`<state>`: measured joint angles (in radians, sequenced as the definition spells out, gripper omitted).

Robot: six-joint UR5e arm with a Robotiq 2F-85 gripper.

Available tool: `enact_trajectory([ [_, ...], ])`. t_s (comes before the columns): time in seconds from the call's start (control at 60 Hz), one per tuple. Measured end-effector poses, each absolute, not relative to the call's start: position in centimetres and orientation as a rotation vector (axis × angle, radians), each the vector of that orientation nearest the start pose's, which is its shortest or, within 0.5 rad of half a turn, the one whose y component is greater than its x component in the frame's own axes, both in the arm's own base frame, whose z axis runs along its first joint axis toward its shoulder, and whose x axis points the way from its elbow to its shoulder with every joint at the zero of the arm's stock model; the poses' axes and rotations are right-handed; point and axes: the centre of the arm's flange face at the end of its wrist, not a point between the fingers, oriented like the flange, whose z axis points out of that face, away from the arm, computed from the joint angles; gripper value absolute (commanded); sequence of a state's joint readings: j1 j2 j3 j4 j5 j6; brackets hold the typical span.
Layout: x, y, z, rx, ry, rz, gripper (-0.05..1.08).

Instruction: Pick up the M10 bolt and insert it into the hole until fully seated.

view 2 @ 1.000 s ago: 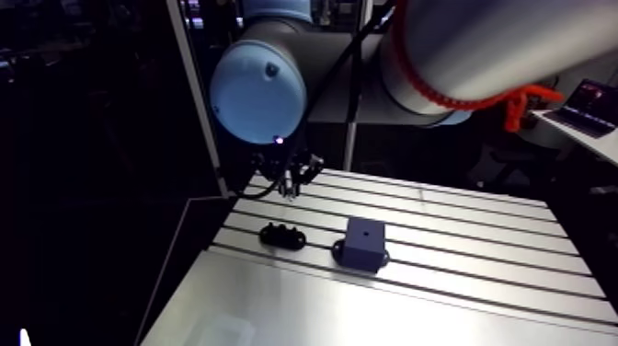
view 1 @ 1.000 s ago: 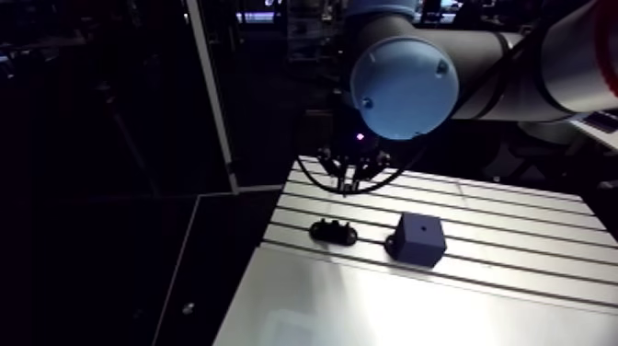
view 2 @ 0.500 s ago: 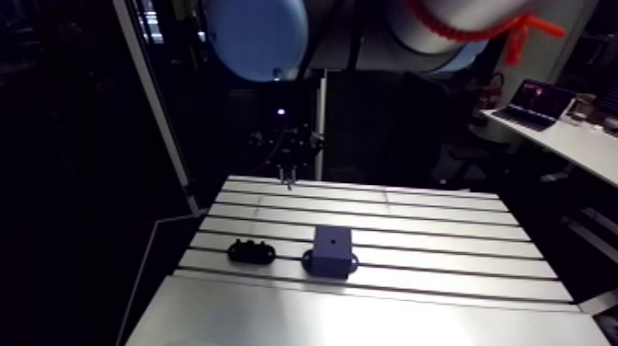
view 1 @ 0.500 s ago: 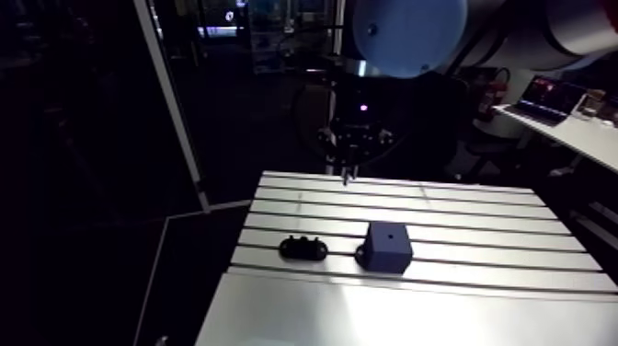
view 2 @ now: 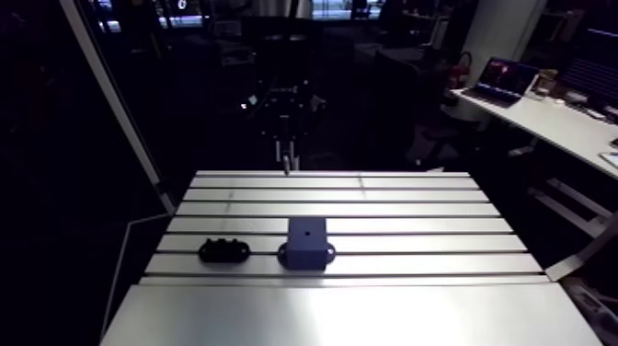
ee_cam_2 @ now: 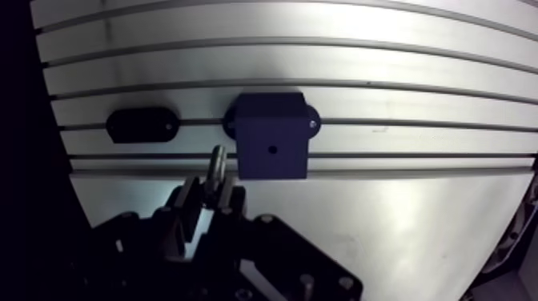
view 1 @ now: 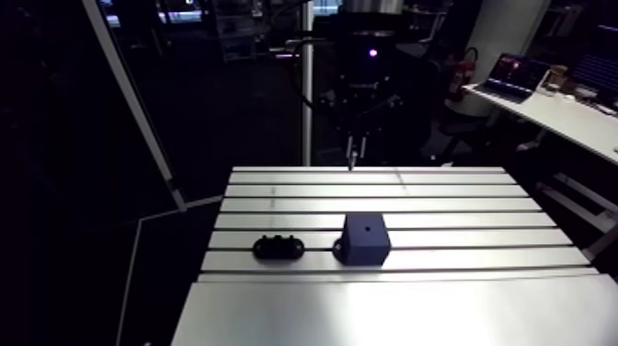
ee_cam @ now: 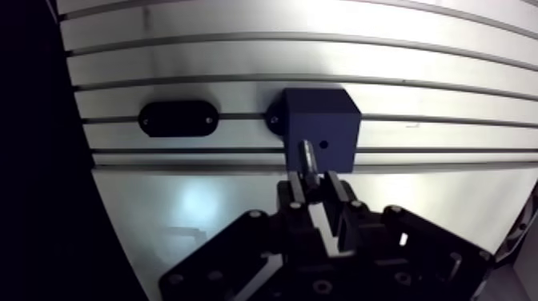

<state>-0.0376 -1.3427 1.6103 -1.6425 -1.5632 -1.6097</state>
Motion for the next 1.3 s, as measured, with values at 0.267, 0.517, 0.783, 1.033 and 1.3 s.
enact_trajectory([
  [0.267, -55.6, -10.5, 33.4, -0.038, 2.833, -0.038, 1.08],
  [0.517, -55.3, -10.4, 32.7, -0.055, 2.798, -0.042, 1.08],
  [0.783, -54.7, -10.2, 31.8, -0.073, 2.774, -0.031, 1.08],
  [1.033, -54.3, -9.8, 31.6, -0.074, 2.77, -0.017, 1.08],
  [1.3, -54.0, -9.4, 31.1, -0.065, 2.764, -0.011, 1.08],
])
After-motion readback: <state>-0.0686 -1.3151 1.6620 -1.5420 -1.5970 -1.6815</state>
